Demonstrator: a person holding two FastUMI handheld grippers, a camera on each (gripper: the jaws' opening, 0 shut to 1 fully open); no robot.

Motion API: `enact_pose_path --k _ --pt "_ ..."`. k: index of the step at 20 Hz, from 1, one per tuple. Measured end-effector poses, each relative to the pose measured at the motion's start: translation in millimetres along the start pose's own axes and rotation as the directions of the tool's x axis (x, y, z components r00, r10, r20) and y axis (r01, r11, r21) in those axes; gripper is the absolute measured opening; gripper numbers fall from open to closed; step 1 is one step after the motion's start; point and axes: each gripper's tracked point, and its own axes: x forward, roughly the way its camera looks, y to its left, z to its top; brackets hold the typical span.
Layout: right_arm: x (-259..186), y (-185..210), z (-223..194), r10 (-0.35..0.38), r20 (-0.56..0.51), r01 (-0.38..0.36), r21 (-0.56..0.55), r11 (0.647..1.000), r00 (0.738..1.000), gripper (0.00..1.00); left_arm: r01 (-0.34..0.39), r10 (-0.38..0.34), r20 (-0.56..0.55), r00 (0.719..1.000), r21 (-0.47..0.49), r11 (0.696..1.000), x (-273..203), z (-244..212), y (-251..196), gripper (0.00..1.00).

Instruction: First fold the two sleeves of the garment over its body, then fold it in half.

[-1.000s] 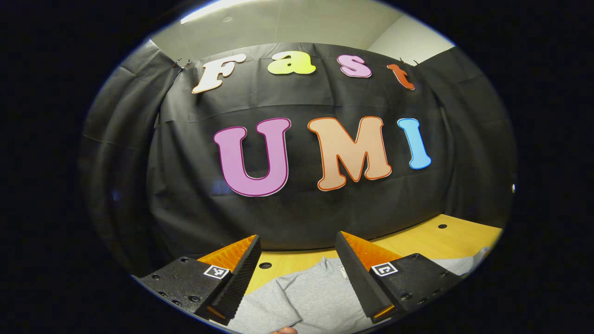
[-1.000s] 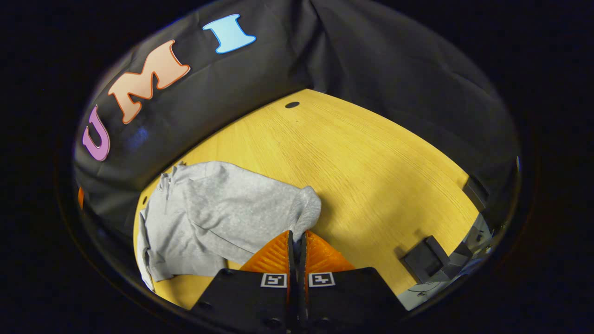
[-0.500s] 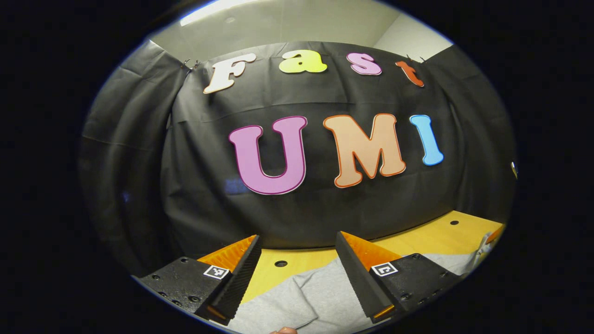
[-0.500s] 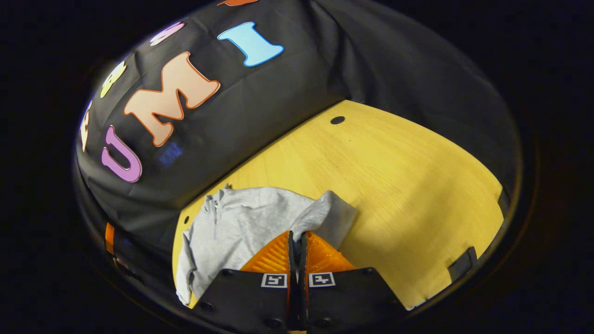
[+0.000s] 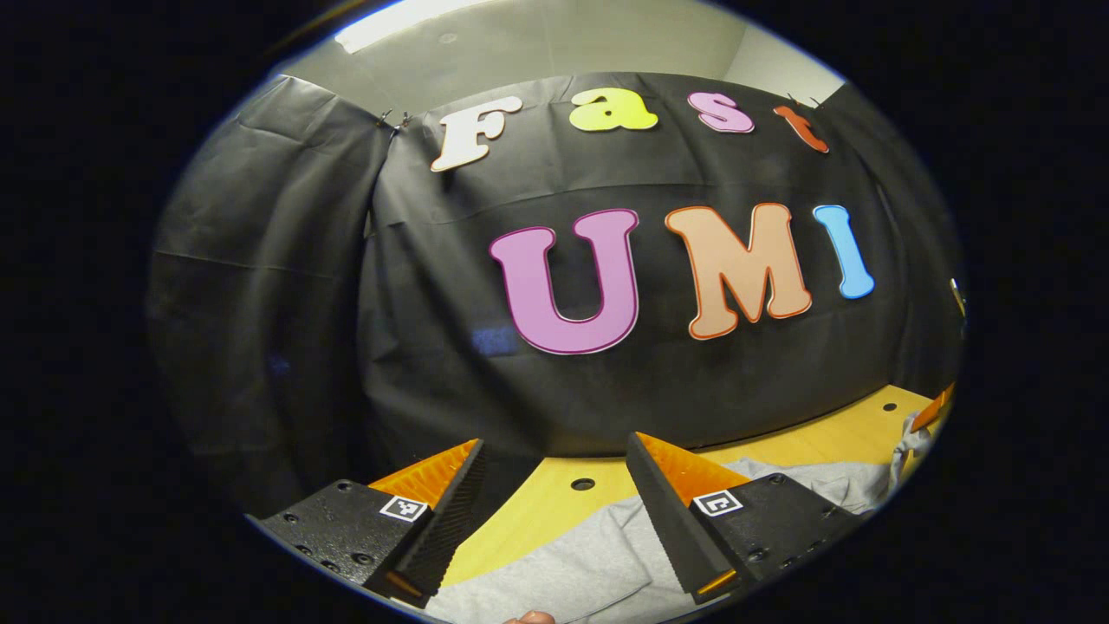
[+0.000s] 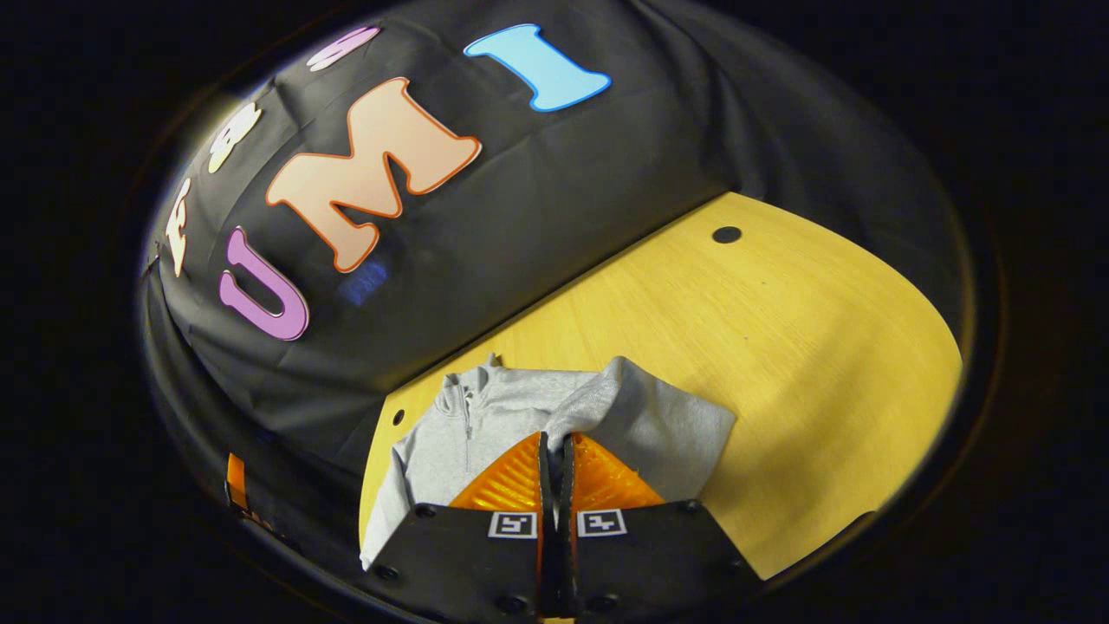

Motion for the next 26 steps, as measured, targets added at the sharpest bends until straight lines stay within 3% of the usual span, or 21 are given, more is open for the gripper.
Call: enact_pose_path --k 11,12,15,17,18,21,22,24,26 --pt "61.6 132.7 -27.9 0.173 -0.092 -0.181 -0.081 0.98 0.981 0.03 -0.167 0.167 -0.036 0.985 -0.004 0.986 -19.1 -16.6 82.2 0.95" --pt "67.2 145.2 -33.3 0.187 -0.1 -0.195 -0.087 0.977 0.977 0.03 -0.182 0.182 -0.038 0.983 -0.002 0.983 -21.4 -18.2 90.1 0.99" --pt "80.5 179.5 -47.5 0.223 -0.126 -0.235 -0.092 0.967 0.967 0.03 -0.222 0.222 -0.047 0.974 0.0 0.975 -27.5 -22.0 110.2 0.95" --pt "90.2 202.5 -59.0 0.243 -0.145 -0.259 -0.103 0.96 0.959 0.03 -0.248 0.248 -0.054 0.967 0.004 0.969 -33.0 -25.8 125.3 0.95" --pt "93.8 213.6 -65.3 0.252 -0.156 -0.27 -0.11 0.956 0.955 0.03 -0.26 0.26 -0.057 0.964 0.005 0.966 -36.5 -28.8 132.4 0.99" --pt "105.2 241.2 -89.6 0.275 -0.198 -0.303 -0.124 0.945 0.941 0.03 -0.294 0.294 -0.067 0.953 0.012 0.956 -43.7 -33.1 153.0 0.99" --pt "108.5 248.5 -99.3 0.277 -0.21 -0.308 -0.131 0.942 0.937 0.03 -0.304 0.305 -0.069 0.95 0.014 0.952 -46.2 -35.2 159.8 0.95" --pt "117.7 260.6 -116.2 0.277 -0.234 -0.316 -0.149 0.937 0.932 0.03 -0.324 0.324 -0.075 0.943 0.019 0.946 -52.2 -37.8 172.5 0.99" --pt "126.6 268.1 -133.3 0.272 -0.256 -0.318 -0.16 0.934 0.928 0.03 -0.343 0.344 -0.086 0.935 0.03 0.939 -58.1 -42.9 184.8 0.95"
